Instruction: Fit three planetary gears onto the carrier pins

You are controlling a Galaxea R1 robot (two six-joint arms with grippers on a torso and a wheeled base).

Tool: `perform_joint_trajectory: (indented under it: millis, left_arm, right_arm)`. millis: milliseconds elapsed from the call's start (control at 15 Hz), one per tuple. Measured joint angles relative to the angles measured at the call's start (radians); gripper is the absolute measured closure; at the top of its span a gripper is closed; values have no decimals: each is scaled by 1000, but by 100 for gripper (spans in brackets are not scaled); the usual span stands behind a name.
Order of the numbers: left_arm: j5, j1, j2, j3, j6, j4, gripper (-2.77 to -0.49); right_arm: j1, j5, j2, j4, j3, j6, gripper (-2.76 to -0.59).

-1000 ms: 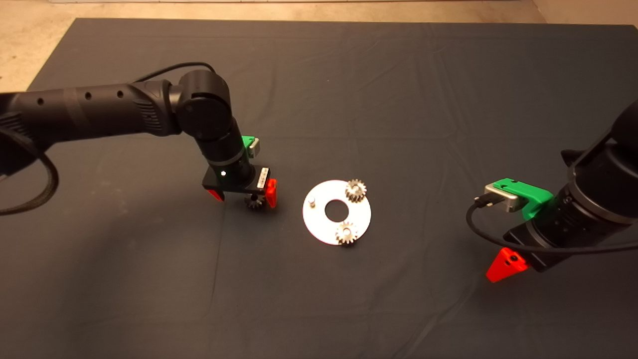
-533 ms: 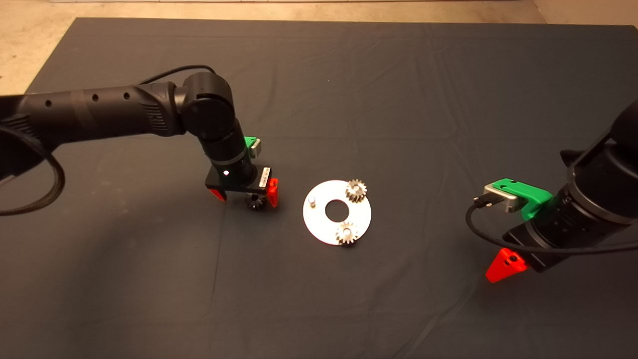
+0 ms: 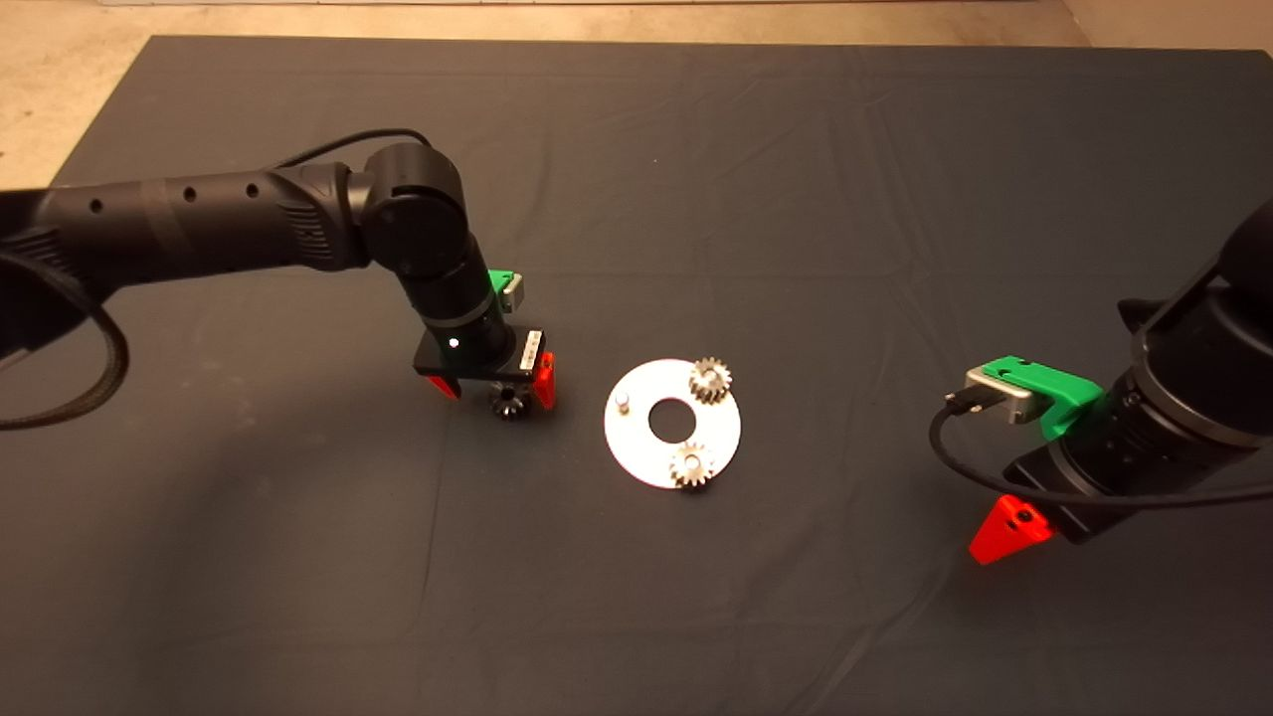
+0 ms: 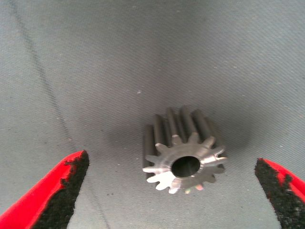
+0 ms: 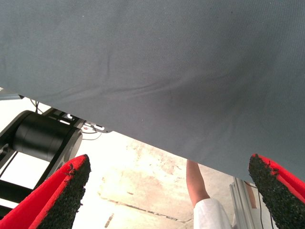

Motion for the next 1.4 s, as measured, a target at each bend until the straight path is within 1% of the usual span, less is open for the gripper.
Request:
perform_joint_trajectory:
  millis: [67,200,267,333,467,533,733,800,933,1000,1067,1133,1200,1267,1400]
  left_arm:
    - [0,0,0,-6,1,0,-239]
    - [0,0,2,-12,1,0,-238]
    - [0,0,4,-15,1,0,-227]
    - [0,0,7,-18,3,0,-222]
    - [0,0,9,-19,3,0,-222]
    - [0,0,9,-19,3,0,-211]
    - [0,0,15,-19,3,0,-207]
    - [-1,0,17,-19,10,0,-198]
    - [-1,0,18,-19,14,0,-195]
    - [-2,3,17,-19,20,1,-195]
    - [-3,12,18,-20,22,0,-184]
    - [-3,22,18,-21,22,0,-180]
    - [-3,26,18,-21,23,0,-180]
    - [-3,25,17,-21,23,0,-180]
    - [-3,25,18,-23,23,0,-167]
  right_arm:
    - [0,0,0,0,0,0,-247]
    - [0,0,0,0,0,0,-247]
    - [0,0,0,0,0,0,-247]
    - [0,0,0,0,0,0,-247]
    - [0,0,0,0,0,0,-247]
    - [0,0,0,0,0,0,-247]
    - [0,0,0,0,0,0,-247]
    - [0,0,0,0,0,0,-247]
    - [0,0,0,0,0,0,-247]
    - [0,0,0,0,0,0,-247]
    - [0,0,0,0,0,0,-247]
    - [0,0,0,0,0,0,-247]
    - [0,0,0,0,0,0,-247]
    - [0,0,0,0,0,0,-247]
    - [0,0,0,0,0,0,-247]
